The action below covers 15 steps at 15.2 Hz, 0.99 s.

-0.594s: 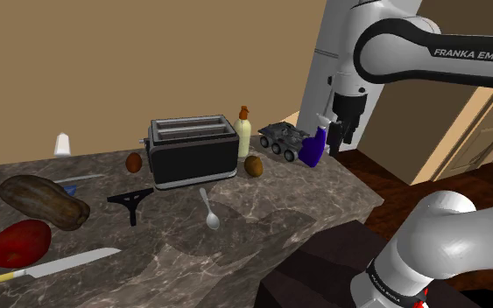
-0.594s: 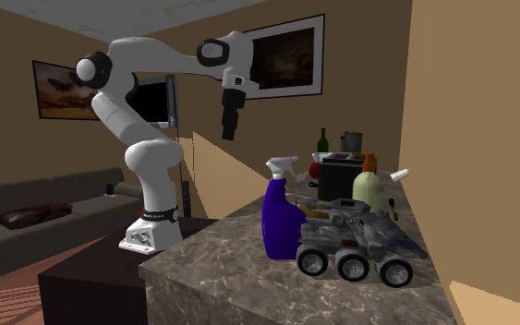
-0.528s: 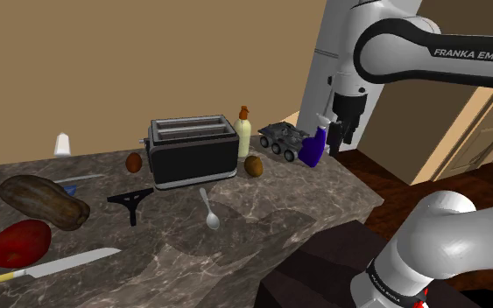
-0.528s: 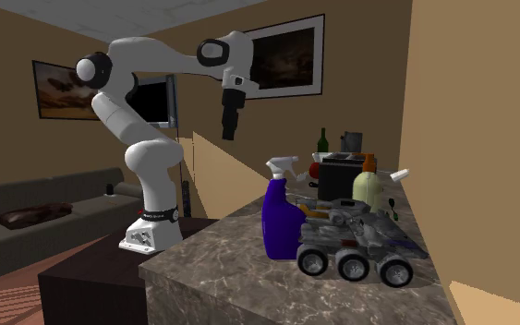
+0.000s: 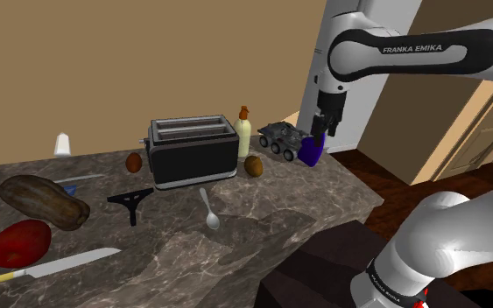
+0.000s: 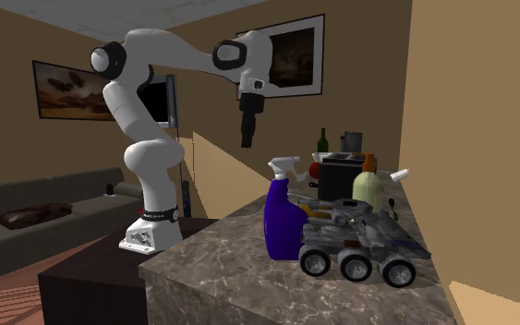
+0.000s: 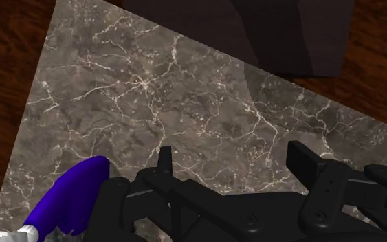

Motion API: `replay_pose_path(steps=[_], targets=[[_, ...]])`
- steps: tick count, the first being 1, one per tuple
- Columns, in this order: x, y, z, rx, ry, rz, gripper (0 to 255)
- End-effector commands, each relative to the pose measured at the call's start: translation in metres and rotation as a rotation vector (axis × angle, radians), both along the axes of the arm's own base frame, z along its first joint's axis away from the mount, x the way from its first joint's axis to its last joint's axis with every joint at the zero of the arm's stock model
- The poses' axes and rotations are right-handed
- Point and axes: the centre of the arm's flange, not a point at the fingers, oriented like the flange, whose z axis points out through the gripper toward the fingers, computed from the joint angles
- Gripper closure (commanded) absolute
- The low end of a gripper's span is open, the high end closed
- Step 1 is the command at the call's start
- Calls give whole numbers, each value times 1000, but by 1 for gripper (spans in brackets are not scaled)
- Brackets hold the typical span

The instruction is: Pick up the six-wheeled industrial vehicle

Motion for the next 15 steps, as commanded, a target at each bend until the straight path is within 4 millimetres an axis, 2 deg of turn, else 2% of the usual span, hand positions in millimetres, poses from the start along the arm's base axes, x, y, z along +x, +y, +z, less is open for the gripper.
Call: replay_pose_path(steps=[1,15], targets=[[26,-16,-4,3,-6,-5,0],[176,-114,-41,28,-44,-43,0]])
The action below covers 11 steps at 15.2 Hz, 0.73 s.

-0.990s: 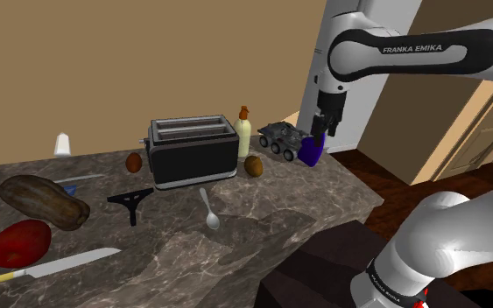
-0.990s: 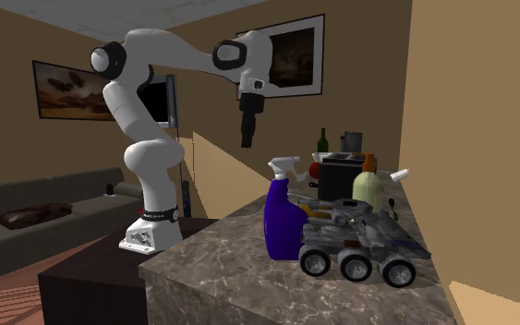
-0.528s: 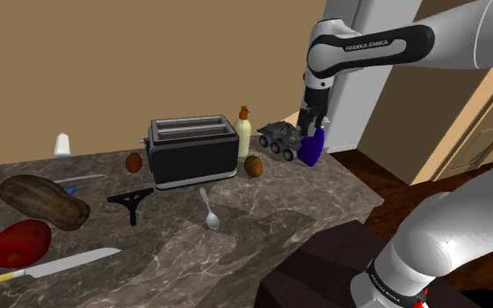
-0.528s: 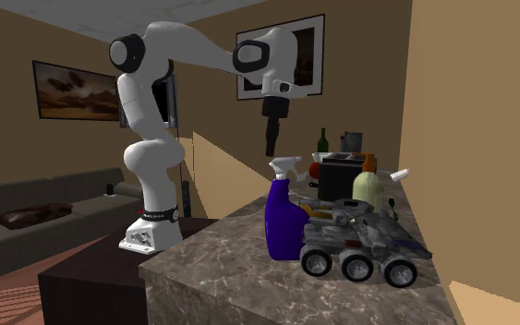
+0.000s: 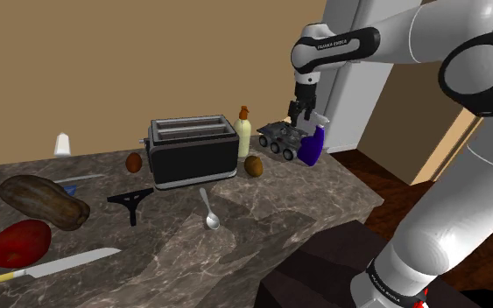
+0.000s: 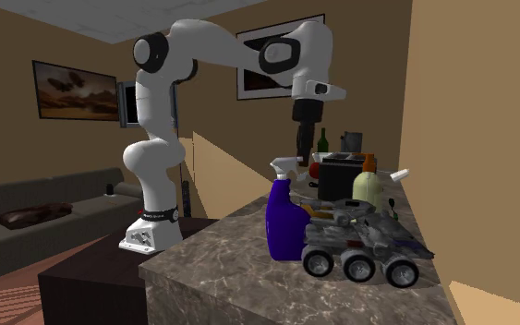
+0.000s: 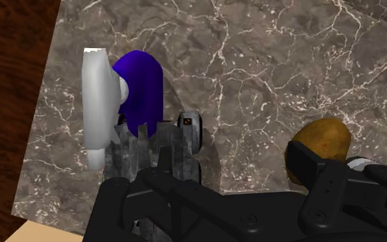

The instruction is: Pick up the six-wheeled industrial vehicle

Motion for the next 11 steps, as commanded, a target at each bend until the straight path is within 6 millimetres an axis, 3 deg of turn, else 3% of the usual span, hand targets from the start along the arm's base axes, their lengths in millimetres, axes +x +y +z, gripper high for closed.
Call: replay_pose_path(steps=[1,10,11], targets=[[21,-12,-10,3,-5,-5,0],[115,-78,-31,20,-30,-29,0],[115,-78,-37,20,-30,-29,0]])
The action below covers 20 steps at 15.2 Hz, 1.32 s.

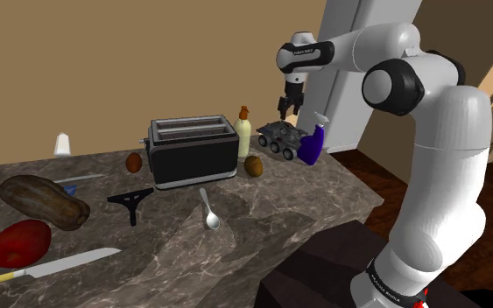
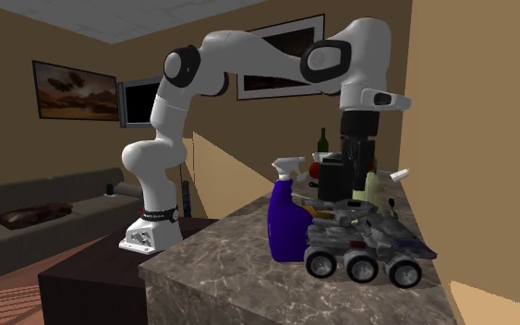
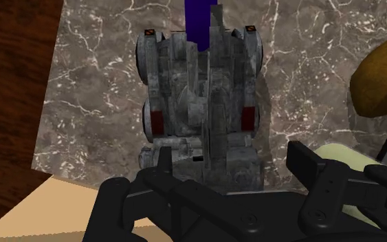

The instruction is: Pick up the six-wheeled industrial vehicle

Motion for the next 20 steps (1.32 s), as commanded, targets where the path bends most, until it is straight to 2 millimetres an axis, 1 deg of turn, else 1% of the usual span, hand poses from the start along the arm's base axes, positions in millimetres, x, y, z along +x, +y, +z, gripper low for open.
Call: replay_pose_path(steps=[1,6,7,9,10,19,20], targets=[[7,-3,-8,1,-2,0,0],[7,-3,-34,1,-2,0,0],[7,-3,-37,1,-2,0,0],[7,-3,-37,1,-2,0,0],[7,-3,-37,1,-2,0,255],[7,-3,-37,1,-2,0,255],[7,-3,-32,1,-2,0,255]])
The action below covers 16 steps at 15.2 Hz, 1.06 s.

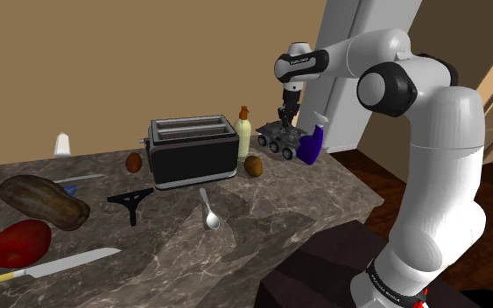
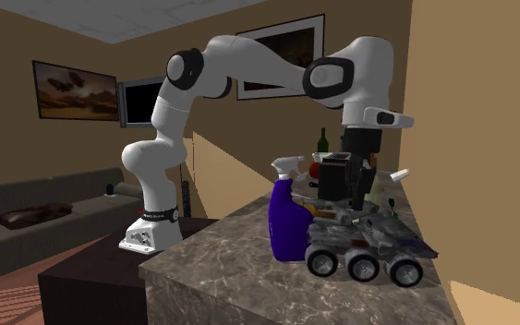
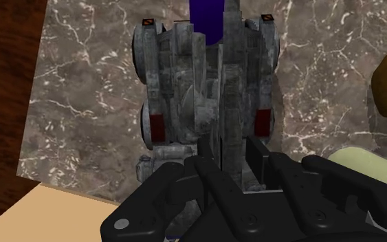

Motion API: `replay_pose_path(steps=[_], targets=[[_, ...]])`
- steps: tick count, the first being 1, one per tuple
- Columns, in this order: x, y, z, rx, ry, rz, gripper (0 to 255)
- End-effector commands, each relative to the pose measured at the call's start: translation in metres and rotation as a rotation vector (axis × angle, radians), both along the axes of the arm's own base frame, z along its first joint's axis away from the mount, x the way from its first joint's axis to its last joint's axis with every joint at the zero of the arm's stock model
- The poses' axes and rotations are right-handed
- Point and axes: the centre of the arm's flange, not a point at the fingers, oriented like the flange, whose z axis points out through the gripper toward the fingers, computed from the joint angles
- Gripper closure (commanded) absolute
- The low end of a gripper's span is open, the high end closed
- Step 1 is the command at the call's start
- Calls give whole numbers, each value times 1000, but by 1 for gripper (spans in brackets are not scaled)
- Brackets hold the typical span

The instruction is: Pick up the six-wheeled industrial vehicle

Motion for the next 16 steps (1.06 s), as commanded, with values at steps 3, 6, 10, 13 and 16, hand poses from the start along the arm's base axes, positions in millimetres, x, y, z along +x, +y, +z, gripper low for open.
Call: replay_pose_path(steps=[3,6,10,13,16], targets=[[0,0,19,0,-1,1,255],[0,0,35,0,-1,1,255],[0,0,56,0,-1,1,255],[0,0,72,0,-1,1,255],[0,0,78,0,-1,1,255]])
